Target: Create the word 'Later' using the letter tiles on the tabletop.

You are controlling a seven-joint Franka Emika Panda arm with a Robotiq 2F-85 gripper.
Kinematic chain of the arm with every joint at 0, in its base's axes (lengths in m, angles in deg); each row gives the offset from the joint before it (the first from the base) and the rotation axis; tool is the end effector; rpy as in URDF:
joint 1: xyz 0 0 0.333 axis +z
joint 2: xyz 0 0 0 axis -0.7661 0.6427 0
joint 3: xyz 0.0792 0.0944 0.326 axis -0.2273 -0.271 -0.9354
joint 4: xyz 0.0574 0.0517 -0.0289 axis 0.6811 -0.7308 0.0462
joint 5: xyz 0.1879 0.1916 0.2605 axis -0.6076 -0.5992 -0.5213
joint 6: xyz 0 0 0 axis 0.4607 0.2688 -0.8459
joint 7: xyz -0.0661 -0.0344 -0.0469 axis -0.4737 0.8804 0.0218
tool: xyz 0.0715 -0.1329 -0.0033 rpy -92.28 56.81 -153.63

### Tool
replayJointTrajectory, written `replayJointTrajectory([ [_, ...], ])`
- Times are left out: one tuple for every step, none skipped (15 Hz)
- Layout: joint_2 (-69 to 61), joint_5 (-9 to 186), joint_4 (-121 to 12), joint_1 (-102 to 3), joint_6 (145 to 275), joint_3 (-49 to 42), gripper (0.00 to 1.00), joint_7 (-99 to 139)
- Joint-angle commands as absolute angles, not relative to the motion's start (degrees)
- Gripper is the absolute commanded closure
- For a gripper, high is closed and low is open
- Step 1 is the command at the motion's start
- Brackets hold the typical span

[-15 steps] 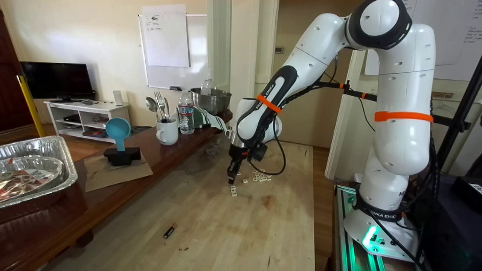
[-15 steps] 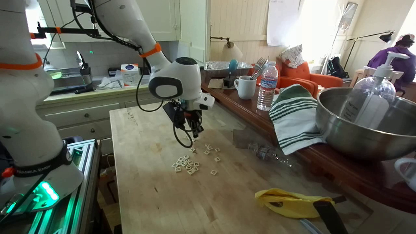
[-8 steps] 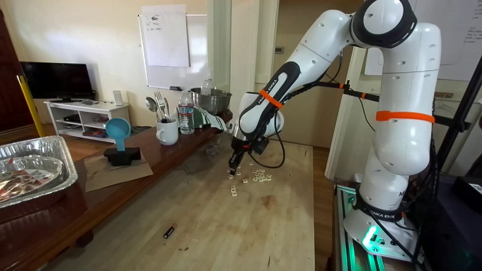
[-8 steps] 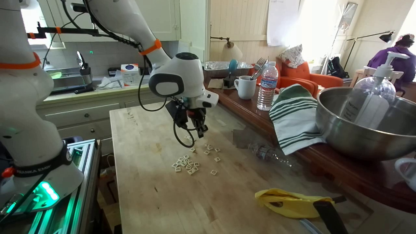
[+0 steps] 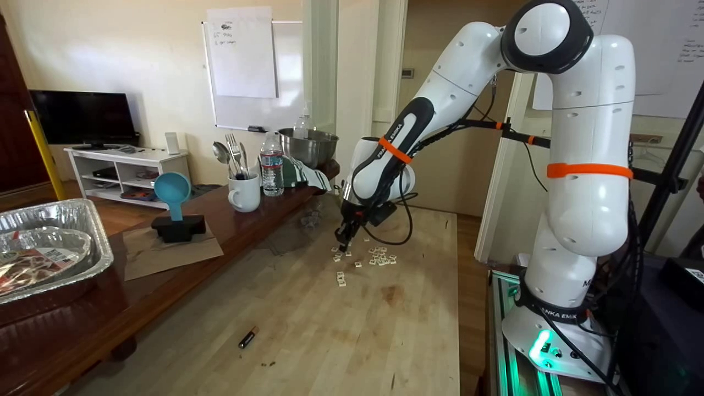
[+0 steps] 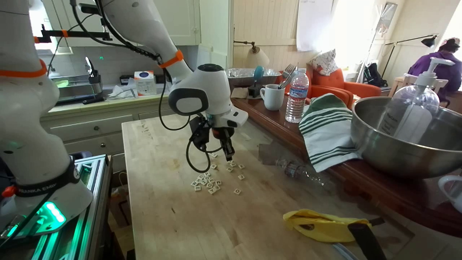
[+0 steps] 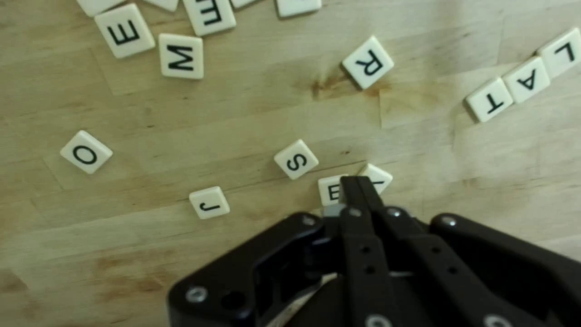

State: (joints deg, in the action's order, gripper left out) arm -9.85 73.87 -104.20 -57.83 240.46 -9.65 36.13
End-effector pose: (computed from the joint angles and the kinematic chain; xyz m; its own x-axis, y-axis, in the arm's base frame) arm 0.4987 -0.0585 0.2421 0.9726 -0.0944 0.2124 -0.0840 -0.9948 -0.0572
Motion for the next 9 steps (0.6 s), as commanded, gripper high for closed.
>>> replayJointTrajectory([
  [-6.75, 74.93, -102.08, -56.30, 241.95, -8.02, 1.00, 30.04],
  [-6.28, 74.89, -101.68, -56.16, 241.90, -7.80, 1.00, 28.84],
  [-5.79, 74.34, -101.25, -56.13, 241.75, -7.83, 1.00, 27.84],
  [-5.29, 73.75, -100.83, -56.20, 241.53, -7.98, 1.00, 27.03],
  [-4.83, 73.32, -100.40, -56.32, 241.29, -8.16, 1.00, 26.34],
  [-4.41, 73.21, -100.07, -56.31, 241.26, -8.17, 1.00, 25.52],
  [-4.01, 72.75, -99.70, -56.48, 241.24, -8.42, 1.00, 24.99],
  [-3.64, 72.57, -99.45, -56.51, 241.34, -8.49, 1.00, 24.40],
  [-3.19, 72.71, -99.04, -56.41, 241.02, -8.39, 1.00, 23.86],
])
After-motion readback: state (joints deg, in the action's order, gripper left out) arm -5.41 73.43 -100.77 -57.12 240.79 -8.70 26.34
